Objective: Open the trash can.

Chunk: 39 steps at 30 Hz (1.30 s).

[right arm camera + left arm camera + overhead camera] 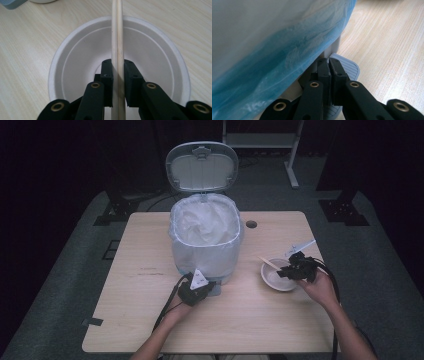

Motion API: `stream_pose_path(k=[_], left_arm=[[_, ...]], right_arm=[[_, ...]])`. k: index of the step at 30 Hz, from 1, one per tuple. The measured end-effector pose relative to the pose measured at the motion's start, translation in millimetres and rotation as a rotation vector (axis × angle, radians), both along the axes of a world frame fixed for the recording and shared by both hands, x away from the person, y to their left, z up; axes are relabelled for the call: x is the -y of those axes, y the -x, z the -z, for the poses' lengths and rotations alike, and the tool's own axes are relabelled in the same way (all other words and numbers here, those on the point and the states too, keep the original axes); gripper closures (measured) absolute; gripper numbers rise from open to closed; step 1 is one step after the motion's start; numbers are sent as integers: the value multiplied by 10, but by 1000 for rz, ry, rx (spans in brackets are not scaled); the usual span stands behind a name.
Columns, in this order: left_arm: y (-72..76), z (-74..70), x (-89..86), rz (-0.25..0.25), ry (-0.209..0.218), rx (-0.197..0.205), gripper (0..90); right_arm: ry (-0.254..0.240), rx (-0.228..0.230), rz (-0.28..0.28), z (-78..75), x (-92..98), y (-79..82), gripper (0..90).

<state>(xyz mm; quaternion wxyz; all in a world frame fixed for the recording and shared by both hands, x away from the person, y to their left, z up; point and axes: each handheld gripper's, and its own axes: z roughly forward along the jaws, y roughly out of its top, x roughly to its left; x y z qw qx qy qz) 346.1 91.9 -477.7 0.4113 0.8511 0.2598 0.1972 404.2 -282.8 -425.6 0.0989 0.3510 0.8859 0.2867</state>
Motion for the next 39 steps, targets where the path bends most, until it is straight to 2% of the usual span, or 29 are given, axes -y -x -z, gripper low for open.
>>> stream_pose_path(k=[7,15,18,21,32,39], left_arm=[[-1,2,-1,2,2,2,885],[1,4,-2,-1,5,0,885],[1,4,-2,-2,6,1,885],[1,5,-3,-2,5,0,885],[3,7,1,-4,15,-1,885],[3,6,-1,-3,13,-2,885]], right_arm=[[-13,25,-22,-179,-6,47,785],[-19,34,-41,-320,-8,80,785],[-35,35,-44,-396,3,97,785],[-34,44,-50,-434,8,105,786],[-44,75,-75,-742,-12,167,786],[-48,86,-90,-878,-38,184,786]])
